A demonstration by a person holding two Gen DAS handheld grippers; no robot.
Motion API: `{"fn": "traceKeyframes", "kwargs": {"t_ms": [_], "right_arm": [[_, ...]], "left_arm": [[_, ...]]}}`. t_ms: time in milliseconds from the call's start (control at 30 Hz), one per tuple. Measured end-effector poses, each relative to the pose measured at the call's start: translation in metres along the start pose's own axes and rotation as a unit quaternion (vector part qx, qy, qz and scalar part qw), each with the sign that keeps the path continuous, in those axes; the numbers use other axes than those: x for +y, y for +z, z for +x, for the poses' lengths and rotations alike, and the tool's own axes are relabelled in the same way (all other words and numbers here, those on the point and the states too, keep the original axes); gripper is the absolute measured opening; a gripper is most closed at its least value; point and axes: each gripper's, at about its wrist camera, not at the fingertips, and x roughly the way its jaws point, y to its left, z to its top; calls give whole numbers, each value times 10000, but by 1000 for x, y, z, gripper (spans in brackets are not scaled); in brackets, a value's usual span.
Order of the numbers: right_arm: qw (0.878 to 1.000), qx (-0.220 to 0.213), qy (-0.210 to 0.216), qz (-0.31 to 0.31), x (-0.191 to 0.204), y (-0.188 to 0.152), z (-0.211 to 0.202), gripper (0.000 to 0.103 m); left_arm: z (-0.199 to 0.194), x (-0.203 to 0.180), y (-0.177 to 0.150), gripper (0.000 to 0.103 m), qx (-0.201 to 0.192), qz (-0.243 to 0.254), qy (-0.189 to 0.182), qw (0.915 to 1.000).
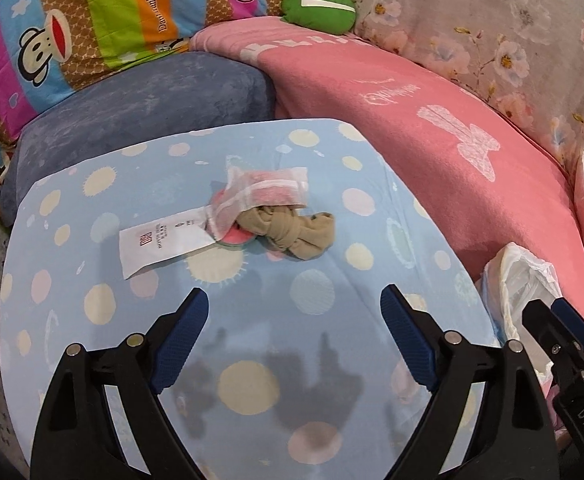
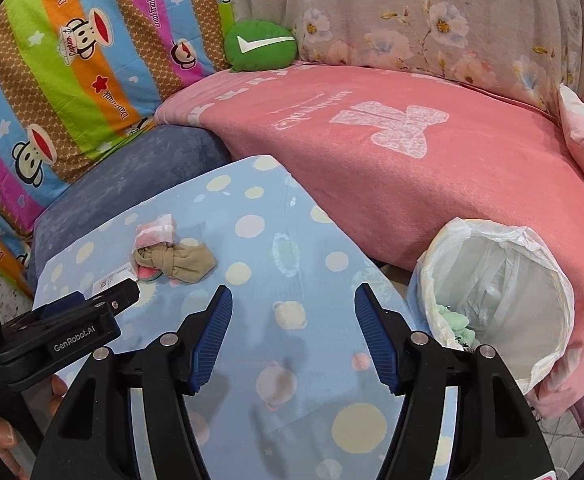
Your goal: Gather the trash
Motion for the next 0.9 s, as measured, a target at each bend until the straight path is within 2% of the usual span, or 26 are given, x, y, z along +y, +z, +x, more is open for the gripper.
{"fn": "traceKeyframes", "kwargs": {"t_ms": [367,633,900], "right_arm": [[9994,158,209,-219,48,1,22,62],[9985,293,411,-217,81,9,53,62],[9969,390,643,-236,121,32,95,62]], "left_arm": [[27,87,-3,84,182,-254,399,9987],[47,141,9,84,415,-1001,98,9941],[83,162,28,84,738,-1484,-85,9861]]}}
